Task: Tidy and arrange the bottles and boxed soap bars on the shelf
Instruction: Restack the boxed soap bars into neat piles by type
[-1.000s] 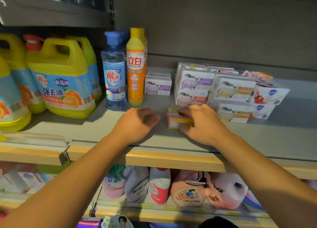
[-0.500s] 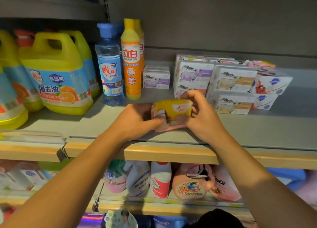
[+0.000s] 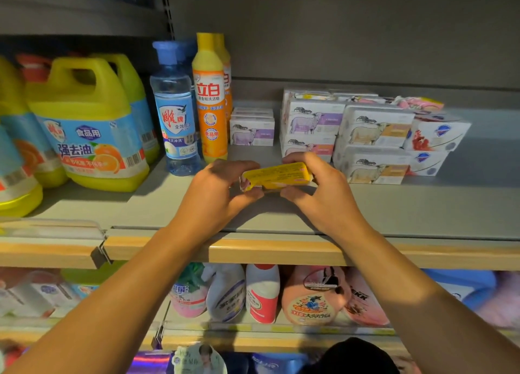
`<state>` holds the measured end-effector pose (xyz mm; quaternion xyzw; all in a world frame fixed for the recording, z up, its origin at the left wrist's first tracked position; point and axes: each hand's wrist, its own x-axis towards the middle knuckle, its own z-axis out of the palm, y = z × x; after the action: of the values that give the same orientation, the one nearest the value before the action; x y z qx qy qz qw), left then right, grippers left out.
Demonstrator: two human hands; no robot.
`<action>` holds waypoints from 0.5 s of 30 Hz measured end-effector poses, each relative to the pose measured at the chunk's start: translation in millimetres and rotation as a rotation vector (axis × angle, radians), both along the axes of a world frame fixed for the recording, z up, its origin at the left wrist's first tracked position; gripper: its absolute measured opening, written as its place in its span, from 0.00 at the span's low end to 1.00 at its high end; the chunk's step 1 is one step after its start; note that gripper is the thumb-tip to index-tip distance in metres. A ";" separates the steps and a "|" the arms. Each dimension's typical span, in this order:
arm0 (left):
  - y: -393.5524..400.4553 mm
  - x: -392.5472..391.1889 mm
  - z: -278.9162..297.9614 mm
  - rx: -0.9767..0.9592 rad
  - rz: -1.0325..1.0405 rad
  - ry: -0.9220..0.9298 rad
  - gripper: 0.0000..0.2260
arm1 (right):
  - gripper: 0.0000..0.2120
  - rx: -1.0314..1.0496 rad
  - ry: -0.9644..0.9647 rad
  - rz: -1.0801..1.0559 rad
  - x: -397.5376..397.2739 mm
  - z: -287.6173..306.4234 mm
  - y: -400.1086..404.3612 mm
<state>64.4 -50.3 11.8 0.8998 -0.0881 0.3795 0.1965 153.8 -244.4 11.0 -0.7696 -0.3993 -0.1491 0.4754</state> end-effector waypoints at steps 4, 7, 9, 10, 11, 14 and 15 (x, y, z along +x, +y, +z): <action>2.2 4.3 2.3 -0.359 -0.052 0.088 0.13 | 0.19 0.150 0.220 0.076 -0.9 5.0 0.7; -0.6 8.0 7.7 -0.631 -0.147 0.225 0.14 | 0.16 0.220 0.402 0.094 1.2 7.1 -1.0; -9.9 7.9 11.1 -0.887 -0.188 0.337 0.12 | 0.13 0.232 0.503 0.085 4.3 8.7 -3.2; -14.9 8.0 12.3 -0.978 -0.179 0.382 0.10 | 0.11 0.249 0.578 0.094 5.7 10.2 -4.7; -19.3 8.5 13.5 -1.036 -0.170 0.421 0.06 | 0.09 0.249 0.666 0.111 7.6 11.5 -6.2; -28.4 10.5 19.1 -1.165 -0.200 0.511 0.11 | 0.05 0.181 0.888 0.168 7.7 15.9 -14.2; -30.4 11.1 21.6 -1.192 -0.202 0.518 0.12 | 0.08 0.172 0.925 0.193 9.2 15.1 -17.9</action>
<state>75.5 -80.7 33.5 0.6862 0.1034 0.1143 0.7109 163.0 -262.3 26.1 -0.6726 -0.2018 0.2214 0.6767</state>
